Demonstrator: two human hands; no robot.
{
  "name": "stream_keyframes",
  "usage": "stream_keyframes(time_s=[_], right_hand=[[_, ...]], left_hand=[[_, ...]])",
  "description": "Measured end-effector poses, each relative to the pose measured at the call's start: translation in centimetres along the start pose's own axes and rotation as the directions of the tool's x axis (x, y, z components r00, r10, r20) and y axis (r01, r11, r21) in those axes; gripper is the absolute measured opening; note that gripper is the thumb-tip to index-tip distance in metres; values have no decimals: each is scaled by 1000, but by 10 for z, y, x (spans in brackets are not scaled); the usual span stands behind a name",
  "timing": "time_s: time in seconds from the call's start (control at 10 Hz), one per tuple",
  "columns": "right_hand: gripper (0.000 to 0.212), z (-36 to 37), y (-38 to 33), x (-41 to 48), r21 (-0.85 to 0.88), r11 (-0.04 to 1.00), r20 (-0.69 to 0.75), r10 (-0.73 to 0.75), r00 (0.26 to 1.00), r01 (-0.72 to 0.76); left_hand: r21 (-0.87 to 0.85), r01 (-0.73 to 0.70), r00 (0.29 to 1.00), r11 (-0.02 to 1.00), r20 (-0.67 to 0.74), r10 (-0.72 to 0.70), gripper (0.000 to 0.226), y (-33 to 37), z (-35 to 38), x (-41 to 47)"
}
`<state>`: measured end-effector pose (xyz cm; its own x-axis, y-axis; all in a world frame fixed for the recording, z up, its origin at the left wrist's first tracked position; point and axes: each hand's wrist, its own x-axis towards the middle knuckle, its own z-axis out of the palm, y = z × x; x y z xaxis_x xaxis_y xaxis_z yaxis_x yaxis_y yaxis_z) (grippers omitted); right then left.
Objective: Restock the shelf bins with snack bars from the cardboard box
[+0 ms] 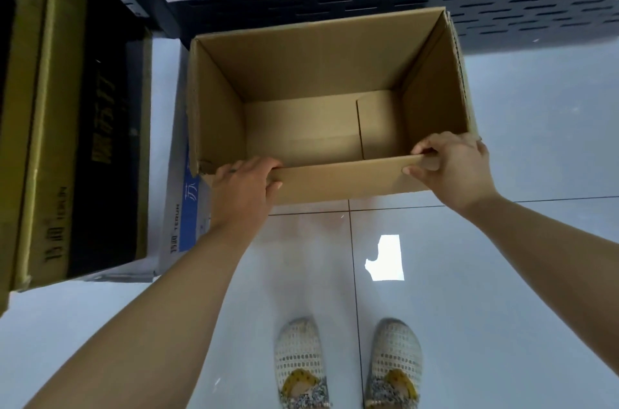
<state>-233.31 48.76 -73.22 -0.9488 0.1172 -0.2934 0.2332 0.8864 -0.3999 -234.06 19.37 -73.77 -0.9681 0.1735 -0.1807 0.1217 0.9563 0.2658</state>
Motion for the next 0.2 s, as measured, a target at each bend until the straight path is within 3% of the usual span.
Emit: stream_keyframes(time_s=[0.2], right_hand=[[38,-33,-15,5,121,991,83,46,996,-56]], left_hand=[[-80,71,997,994,-34,-74,31,9,-40,9]])
